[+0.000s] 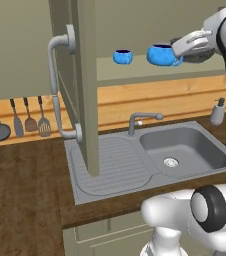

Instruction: Gather all objects into one cabinet and sort the glasses and bowls to opposite sides.

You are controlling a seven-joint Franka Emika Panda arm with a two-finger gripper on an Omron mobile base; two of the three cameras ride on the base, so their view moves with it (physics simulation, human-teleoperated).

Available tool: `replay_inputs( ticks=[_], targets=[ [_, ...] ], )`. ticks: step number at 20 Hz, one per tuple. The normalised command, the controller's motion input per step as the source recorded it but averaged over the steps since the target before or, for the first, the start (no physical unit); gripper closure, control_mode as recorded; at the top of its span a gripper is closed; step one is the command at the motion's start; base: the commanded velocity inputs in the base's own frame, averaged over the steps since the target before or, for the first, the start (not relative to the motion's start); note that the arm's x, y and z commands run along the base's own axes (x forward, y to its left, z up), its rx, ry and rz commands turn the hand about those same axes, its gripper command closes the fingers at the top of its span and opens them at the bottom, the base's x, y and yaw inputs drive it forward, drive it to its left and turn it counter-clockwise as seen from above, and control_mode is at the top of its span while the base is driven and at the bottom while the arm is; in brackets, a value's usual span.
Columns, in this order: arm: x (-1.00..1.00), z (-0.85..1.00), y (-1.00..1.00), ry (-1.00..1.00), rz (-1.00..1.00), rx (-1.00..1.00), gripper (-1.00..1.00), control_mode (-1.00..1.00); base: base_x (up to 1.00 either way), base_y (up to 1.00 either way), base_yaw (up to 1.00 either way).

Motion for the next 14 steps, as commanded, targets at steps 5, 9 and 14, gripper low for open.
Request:
replay_inputs(
  ticks=[5, 9, 14],
  targets=[
    [0.33, -0.02, -0.1, -0.02, 0.0, -0.07, 1.0, -1.0, 0.0, 0.0, 0.0],
    [0.26, -0.05, 0.0, -0.1, 0.0, -0.03, 1.0, -1.0, 0.0, 0.0, 0.0],
    [0.06, -0.28, 0.23, -0.04, -0.01, 0.03, 1.0, -1.0, 0.0, 0.0, 0.0]
  ],
)
